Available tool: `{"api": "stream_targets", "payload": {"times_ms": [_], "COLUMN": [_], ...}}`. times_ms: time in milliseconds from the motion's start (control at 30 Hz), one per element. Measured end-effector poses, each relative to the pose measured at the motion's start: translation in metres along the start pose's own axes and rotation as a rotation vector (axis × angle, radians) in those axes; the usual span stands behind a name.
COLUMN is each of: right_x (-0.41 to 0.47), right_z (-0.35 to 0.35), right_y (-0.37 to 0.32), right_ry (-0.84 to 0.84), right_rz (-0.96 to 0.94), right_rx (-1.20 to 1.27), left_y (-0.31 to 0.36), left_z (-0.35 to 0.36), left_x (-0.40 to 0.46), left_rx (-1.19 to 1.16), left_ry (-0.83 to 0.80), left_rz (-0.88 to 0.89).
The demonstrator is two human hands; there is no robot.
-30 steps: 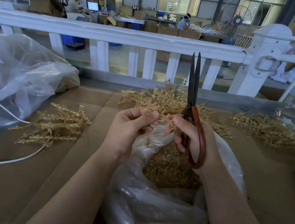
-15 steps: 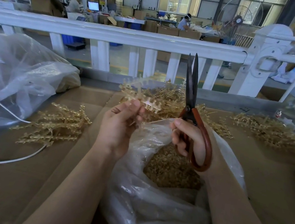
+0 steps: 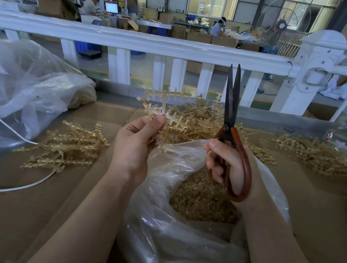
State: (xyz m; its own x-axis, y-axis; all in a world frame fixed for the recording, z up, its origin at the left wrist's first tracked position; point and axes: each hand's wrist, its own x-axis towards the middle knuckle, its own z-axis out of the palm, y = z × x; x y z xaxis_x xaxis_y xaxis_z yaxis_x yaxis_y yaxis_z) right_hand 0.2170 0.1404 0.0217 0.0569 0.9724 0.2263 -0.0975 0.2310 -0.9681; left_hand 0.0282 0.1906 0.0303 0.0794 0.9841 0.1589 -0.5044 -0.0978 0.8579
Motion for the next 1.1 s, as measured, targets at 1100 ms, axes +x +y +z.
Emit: {"api": "stream_targets", "payload": {"times_ms": [1100], "right_x": [0.006], "right_z": [-0.001], "right_y": [0.008], "right_ry": [0.093], "right_rz": [0.1], "right_rx": [-0.147], "left_y": [-0.015], "left_z": [0.013], "left_x": [-0.011], "left_rx": [0.722], "left_ry": [-0.218], "left_rz": [0.738]}}
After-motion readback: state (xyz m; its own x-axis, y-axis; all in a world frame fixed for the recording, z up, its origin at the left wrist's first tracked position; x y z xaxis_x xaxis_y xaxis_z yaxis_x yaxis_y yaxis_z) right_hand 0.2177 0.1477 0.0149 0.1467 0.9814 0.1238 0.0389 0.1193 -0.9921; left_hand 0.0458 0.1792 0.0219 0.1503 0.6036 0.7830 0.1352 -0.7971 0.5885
